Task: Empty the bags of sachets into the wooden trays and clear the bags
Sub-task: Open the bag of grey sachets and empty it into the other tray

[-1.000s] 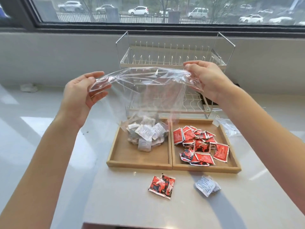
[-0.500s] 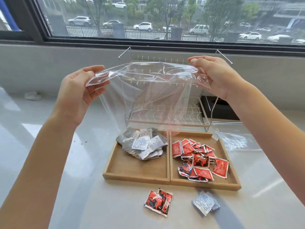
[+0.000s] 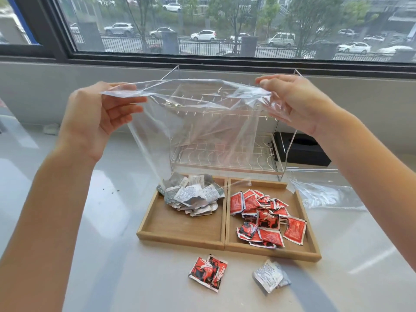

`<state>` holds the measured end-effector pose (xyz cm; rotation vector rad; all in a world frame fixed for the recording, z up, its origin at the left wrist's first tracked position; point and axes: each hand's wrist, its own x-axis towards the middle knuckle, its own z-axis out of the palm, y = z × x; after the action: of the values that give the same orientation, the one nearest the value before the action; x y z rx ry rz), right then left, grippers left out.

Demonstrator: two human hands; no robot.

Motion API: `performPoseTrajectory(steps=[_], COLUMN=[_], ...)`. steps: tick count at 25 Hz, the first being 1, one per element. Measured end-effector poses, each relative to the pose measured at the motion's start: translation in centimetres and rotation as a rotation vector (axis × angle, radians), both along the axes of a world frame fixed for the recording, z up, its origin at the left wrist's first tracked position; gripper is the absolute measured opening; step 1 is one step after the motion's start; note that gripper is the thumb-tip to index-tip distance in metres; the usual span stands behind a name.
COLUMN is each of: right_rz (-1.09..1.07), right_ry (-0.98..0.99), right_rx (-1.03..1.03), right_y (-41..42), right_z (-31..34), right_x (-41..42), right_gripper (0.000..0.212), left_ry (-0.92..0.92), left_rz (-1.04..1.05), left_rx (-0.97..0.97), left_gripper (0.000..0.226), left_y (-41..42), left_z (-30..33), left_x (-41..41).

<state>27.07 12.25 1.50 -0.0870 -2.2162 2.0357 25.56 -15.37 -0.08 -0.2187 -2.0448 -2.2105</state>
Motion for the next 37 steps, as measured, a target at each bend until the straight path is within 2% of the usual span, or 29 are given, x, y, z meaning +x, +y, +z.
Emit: performPoseTrajectory(steps=[5, 9, 11, 13, 15, 18, 20, 23, 25, 28, 31, 33, 37], right_rz=[-0.013, 0.006, 0.021, 0.045, -0.019, -0.309, -0.41, -0.243, -0.209, -0.115, 0.209, 0.343, 0.364], right_ry=[-0.015, -0.009, -0.006, -0.009, 0.01, 0.112, 0.014, -0.356, -0.447, -0.432, -0.464, -0.451, -0.375], right_rx=[0.007, 0.007, -0.1, -0.321, -0.417, -0.201, -0.049, 0.131, 0.102, 0.147, 0.12, 0.13, -0.02], right_y=[-0.1, -0.4, -0.3, 0.1, 0.8, 1.7, 2.1, 1.1, 0.0, -1.6, -4.0, -5.6, -7.6], right_z=[-0.6, -1.3, -1.7, -2.2, -3.1, -6.8, -11.7, -20.6, -24.5, -26.9, -27.3, -26.6, -25.9], right_x=[0.0, 0.0, 0.0, -0.3, -0.7, -1.1, -0.9, 0.2, 0.5, 0.0, -0.8, -1.3, -2.6], right_gripper=[0.014, 0.016, 0.02, 0.026, 0.029, 0.026, 0.029, 0.038, 0.037, 0.041, 0.066, 0.074, 0.066], left_ry=[-0.067, -0.095, -0.073, -0.052, -0.062, -0.077, -0.084, -0.106, -0.12, -0.131, -0.121, -0.121, -0.129], left_rz=[0.022, 0.043, 0.022, -0.03, -0.066, -0.05, -0.036, -0.022, -0.032, -0.05, -0.065, -0.078, -0.09], left_rx=[0.008, 0.084, 0.153, 0.252, 0.385, 0.526, 0.575, 0.584, 0.581, 0.569, 0.535, 0.526, 0.525], left_gripper=[0.034, 0.044, 0.036, 0.029, 0.031, 0.024, 0.022, 0.026, 0.027, 0.027, 0.028, 0.028, 0.029], left_y=[0.4, 0.7, 0.8, 1.0, 1.2, 1.5, 1.6, 1.8, 2.1, 2.2, 2.1, 2.0, 1.9], left_z=[-1.0, -1.2, -1.5, -1.8, -2.0, -2.2, -2.2, -1.9, -1.5, -0.4, 0.8, 1.3, 1.9], left_x=[1.2, 1.5, 1.8, 1.9, 1.7, 1.5, 1.1, 0.4, 0.1, -0.5, -0.9, -0.9, -0.8])
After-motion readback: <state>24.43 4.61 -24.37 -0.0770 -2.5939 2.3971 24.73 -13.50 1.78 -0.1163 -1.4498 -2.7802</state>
